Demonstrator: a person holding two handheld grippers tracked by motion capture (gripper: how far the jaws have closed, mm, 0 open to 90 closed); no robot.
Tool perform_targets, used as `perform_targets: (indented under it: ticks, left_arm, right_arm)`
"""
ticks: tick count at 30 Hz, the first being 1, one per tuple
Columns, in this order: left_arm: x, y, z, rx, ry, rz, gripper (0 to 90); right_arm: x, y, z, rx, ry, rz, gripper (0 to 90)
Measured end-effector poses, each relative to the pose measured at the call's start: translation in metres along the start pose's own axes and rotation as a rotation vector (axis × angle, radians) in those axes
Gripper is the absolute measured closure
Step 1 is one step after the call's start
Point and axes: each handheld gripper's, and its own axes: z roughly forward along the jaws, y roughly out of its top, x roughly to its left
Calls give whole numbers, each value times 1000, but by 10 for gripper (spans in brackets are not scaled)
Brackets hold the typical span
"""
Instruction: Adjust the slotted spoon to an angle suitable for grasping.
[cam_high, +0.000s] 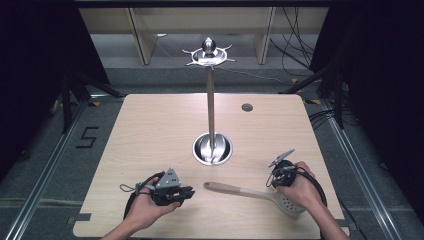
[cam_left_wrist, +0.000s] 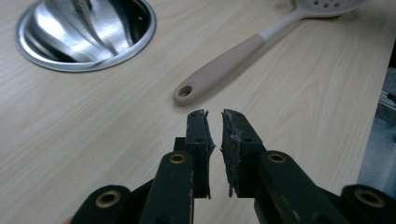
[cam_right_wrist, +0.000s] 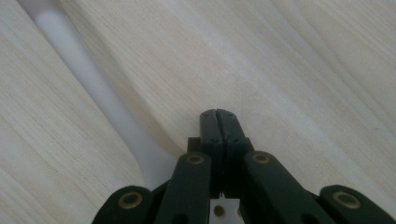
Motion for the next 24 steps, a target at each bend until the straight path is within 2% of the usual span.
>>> perform_targets:
  ticks: [1, 2, 3, 4, 6, 7, 8, 9, 10, 11, 12, 14, 16, 17, 18, 19, 21, 24]
  left_arm:
    - [-2, 3, 4, 11, -9, -7, 811]
    - [1, 5, 4, 23, -16, 25, 812]
    - [-1, 4, 5, 9, -16, -5, 812]
    - [-1, 3, 4, 9, -16, -18, 811]
    - [3, -1, 0, 21, -4, -14, 810]
    - [5, -3, -1, 6, 2, -11, 808]
    - [5, -5, -4, 9, 5, -39, 806]
    - [9, -7, -8, 23, 19, -22, 802]
    - [10, -9, -11, 11, 23, -32, 796]
    - [10, -9, -11, 11, 23, -32, 790]
    - [14, -12, -17, 4, 39, -37, 782]
    - [18, -15, -23, -3, 52, -51, 766]
    - [22, -20, -27, -14, 78, -66, 745]
    - [22, -20, -27, -14, 78, -66, 734]
    - [25, -24, -31, -20, 81, -75, 725]
    - [26, -27, -33, -34, 87, -91, 720]
    - [30, -31, -37, -24, 101, -88, 712]
    - [33, -35, -39, -38, 113, -115, 698]
  right_arm:
    - [0, -1, -1, -2, 2, 10, 900]
    - [1, -2, -2, -4, 8, 11, 900]
    - [0, -2, -2, -23, 12, -24, 900]
    - [1, -3, -3, -25, 24, -39, 900]
    - [4, -3, -4, -20, 34, -55, 900]
    - [5, -2, -4, -29, 36, -80, 896]
    - [7, -1, -5, -36, 45, -89, 869]
    - [11, 2, -6, -50, 66, -115, 839]
    - [15, 5, -6, -64, 100, -140, 829]
    - [15, 5, -6, -64, 100, -140, 829]
    - [23, 13, -7, -64, 113, -200, 792]
    - [33, 23, -6, -51, 147, -275, 745]
    - [42, 34, -2, -19, 174, -373, 677]
    - [48, 39, 1, 4, 185, -422, 647]
    - [53, 44, 3, 34, 180, -467, 627]
    - [57, 47, 5, 41, 177, -490, 617]
    - [65, 56, 12, 65, 163, -529, 601]
    - [72, 64, 20, 101, 144, -574, 595]
